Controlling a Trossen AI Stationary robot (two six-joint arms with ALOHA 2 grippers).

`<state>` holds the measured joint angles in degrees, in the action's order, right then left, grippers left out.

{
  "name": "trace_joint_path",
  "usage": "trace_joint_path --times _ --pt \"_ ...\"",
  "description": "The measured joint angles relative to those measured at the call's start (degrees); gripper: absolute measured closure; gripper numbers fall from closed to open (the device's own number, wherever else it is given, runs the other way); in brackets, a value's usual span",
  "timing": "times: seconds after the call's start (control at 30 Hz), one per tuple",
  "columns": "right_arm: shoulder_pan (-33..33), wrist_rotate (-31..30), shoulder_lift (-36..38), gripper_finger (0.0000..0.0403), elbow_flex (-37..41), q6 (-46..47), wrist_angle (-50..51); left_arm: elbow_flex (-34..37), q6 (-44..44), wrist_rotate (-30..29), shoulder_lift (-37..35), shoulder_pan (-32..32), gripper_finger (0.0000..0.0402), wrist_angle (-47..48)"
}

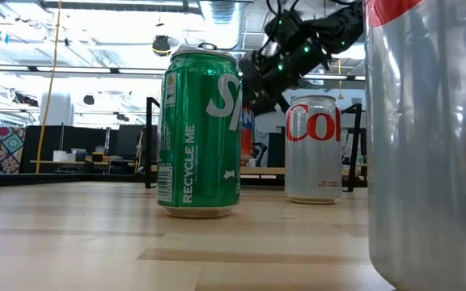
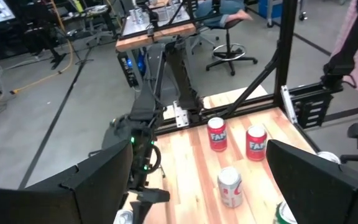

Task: Place canned beverage on shelf
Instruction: Put the top left red soda can on the shelf

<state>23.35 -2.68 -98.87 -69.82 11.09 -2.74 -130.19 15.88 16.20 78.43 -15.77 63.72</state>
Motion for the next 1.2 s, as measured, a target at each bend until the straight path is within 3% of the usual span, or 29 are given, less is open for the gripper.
trace_joint_path --times 0.53,0.87,1.2 --pt "5.6 -0.2 -1.6 0.0153 -8.6 -7.0 0.5 0.0 0.0 -0.5 0.0 0.0 0.0046 -0.1" --pt "5.1 1.1 -11.9 0.0153 -25.1 -11.9 13.8 0.0 -0.6 -0.5 0.0 0.0 0.0046 -0.2" --pt "6.5 0.9 -12.1 0.0152 -25.0 -12.7 14.5 0.0 -0.6 -0.5 0.0 0.0 0.0046 -0.2"
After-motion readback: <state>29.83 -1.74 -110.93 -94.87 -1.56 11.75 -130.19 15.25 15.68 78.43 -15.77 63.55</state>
